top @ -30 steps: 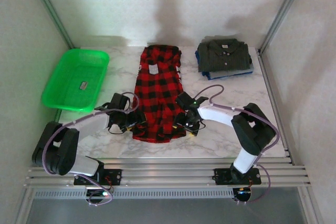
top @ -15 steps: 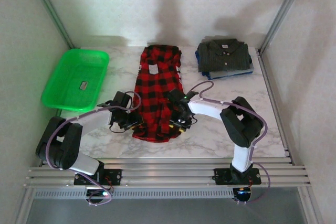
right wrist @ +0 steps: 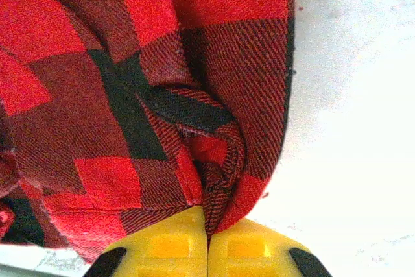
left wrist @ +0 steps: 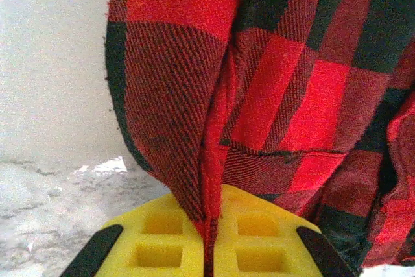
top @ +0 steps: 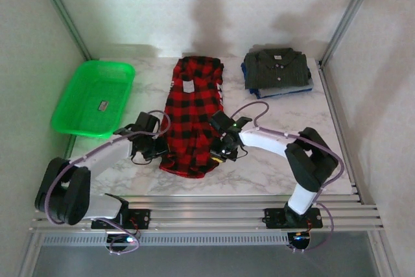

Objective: Fold and stack the long sleeve shirts

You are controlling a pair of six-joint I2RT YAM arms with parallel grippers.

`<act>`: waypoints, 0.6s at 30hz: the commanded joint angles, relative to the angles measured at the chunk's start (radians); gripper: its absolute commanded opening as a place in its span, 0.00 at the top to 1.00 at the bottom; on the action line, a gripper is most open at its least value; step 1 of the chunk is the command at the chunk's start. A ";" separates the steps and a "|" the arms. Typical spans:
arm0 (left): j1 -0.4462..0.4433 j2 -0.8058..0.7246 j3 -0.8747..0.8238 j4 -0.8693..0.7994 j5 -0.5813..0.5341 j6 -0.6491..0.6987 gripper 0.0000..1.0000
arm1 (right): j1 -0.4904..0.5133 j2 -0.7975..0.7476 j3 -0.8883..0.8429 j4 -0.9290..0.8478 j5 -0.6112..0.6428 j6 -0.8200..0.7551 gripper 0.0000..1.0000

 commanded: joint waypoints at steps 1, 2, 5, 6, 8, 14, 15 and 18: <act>-0.010 -0.083 -0.002 -0.089 -0.015 -0.025 0.98 | 0.052 -0.048 -0.036 -0.036 -0.030 0.038 0.99; -0.012 -0.110 0.000 -0.110 -0.010 -0.031 0.98 | 0.069 -0.059 -0.041 -0.028 -0.035 0.054 1.00; -0.014 -0.184 0.011 -0.167 0.007 -0.036 0.98 | 0.108 -0.089 -0.025 -0.032 -0.036 0.086 1.00; -0.014 -0.203 0.016 -0.179 0.014 -0.038 0.98 | 0.112 -0.098 -0.012 -0.037 -0.029 0.091 1.00; -0.014 -0.222 0.040 -0.193 0.035 -0.045 0.98 | 0.111 -0.121 0.029 -0.065 -0.008 0.088 1.00; 0.018 -0.155 0.181 -0.184 0.101 -0.040 0.99 | 0.038 -0.097 0.205 -0.167 -0.004 -0.016 1.00; 0.036 -0.133 0.208 -0.178 0.113 -0.036 0.99 | 0.017 -0.091 0.230 -0.178 -0.006 -0.033 1.00; 0.080 -0.063 0.286 -0.150 0.146 -0.027 0.99 | -0.047 -0.069 0.298 -0.187 -0.029 -0.069 1.00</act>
